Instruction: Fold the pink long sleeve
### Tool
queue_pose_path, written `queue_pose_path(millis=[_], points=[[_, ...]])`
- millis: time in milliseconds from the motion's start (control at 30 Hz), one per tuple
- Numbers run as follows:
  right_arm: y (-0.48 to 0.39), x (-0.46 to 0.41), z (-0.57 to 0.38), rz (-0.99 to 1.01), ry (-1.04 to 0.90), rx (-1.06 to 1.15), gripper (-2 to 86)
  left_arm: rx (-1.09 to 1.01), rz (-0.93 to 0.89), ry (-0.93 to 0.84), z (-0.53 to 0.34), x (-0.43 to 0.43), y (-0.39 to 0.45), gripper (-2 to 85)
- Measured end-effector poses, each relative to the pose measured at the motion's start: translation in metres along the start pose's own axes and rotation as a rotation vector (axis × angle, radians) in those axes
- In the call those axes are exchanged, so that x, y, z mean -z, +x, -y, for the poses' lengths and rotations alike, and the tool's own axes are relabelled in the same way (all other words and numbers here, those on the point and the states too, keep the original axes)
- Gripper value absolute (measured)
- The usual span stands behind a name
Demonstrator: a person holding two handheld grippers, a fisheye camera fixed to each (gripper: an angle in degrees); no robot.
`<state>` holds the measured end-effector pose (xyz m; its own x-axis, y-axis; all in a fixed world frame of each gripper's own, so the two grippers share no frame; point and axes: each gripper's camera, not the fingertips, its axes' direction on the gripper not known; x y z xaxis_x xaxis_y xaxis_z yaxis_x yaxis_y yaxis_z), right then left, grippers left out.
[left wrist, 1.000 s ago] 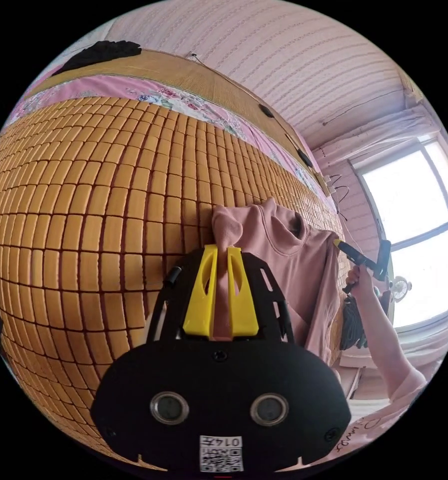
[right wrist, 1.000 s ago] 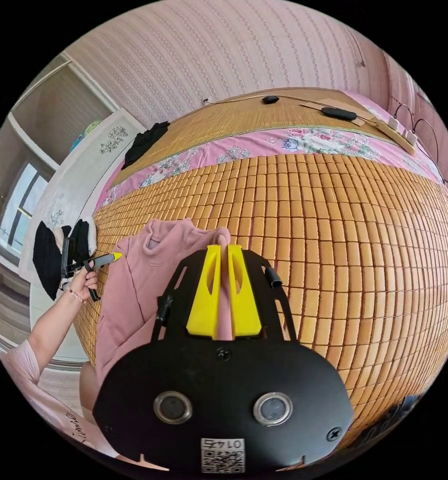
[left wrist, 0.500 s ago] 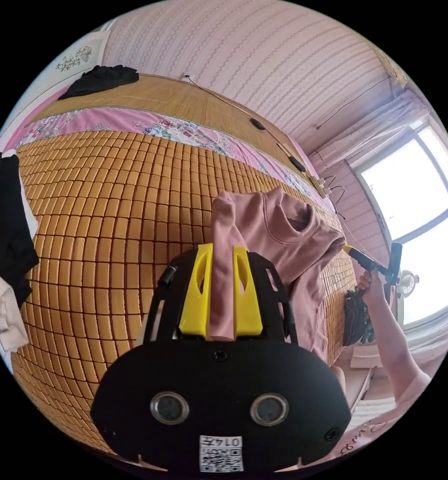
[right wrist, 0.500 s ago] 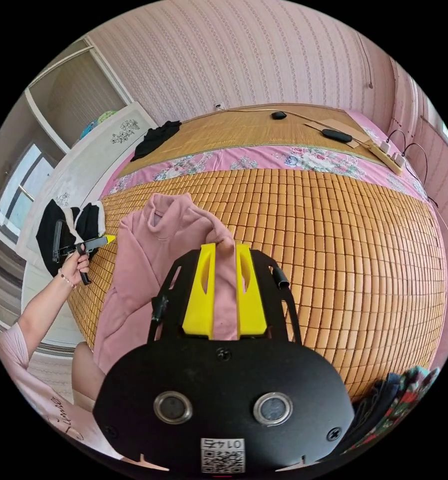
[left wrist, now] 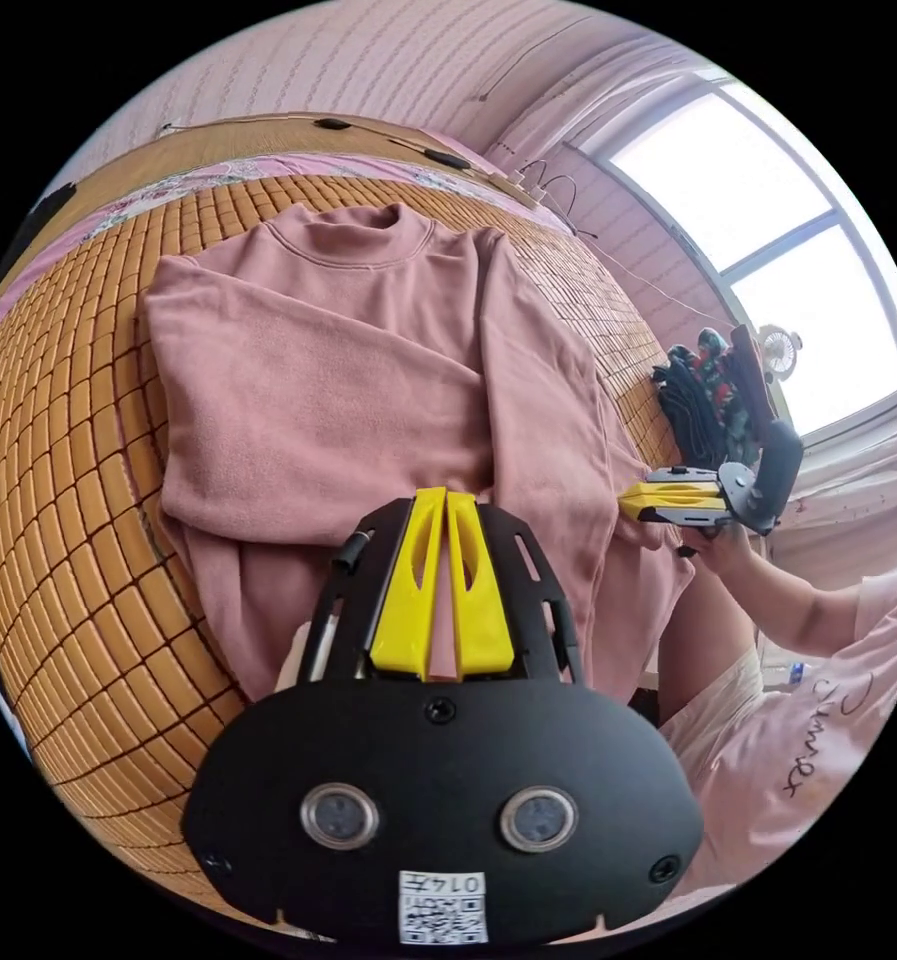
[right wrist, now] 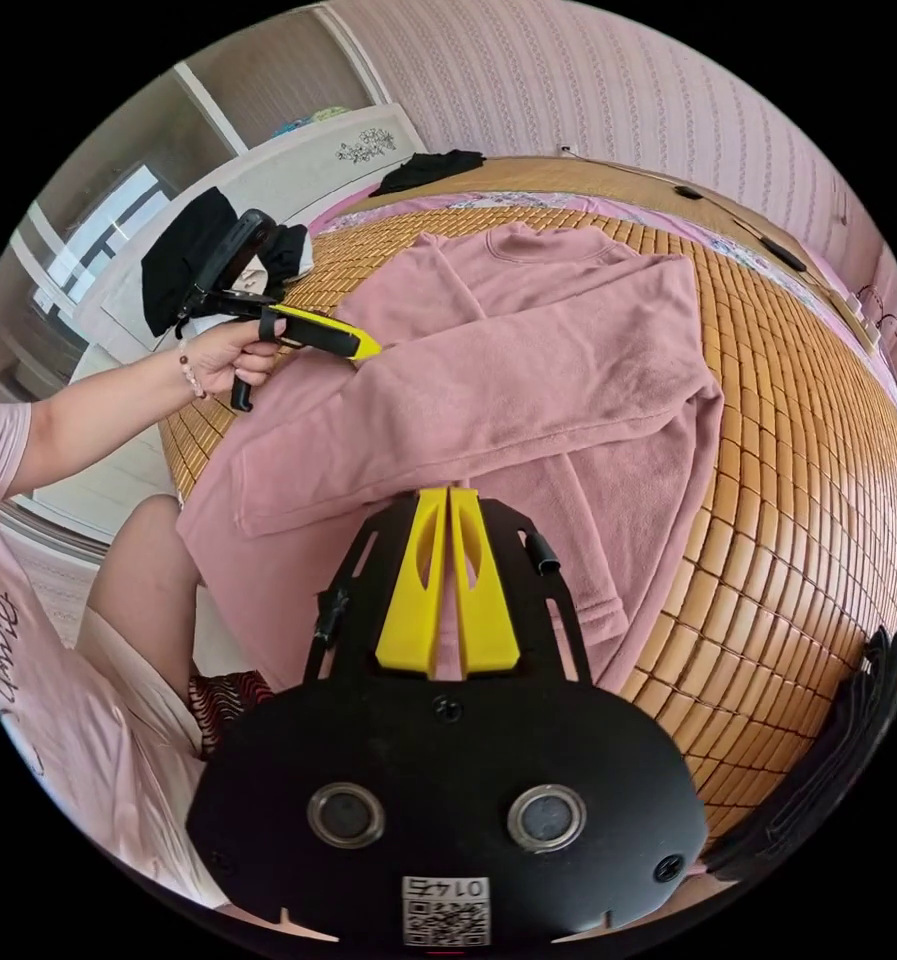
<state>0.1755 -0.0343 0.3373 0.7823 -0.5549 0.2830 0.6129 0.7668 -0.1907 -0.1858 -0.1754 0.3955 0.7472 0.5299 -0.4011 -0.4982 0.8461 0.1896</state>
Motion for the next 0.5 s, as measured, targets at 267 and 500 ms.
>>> queue_pose_path(millis=[267, 500], points=[[-0.020, -0.023, -0.026, 0.029, -0.076, 0.097, -0.9, -0.006, -0.033, 0.019, -0.016, -0.015, -0.006, -0.8], [-0.039, -0.027, -0.047, -0.063, -0.143, 0.228, -0.9, -0.047, -0.014, -0.119, -0.025, -0.023, -0.011, -0.8]])
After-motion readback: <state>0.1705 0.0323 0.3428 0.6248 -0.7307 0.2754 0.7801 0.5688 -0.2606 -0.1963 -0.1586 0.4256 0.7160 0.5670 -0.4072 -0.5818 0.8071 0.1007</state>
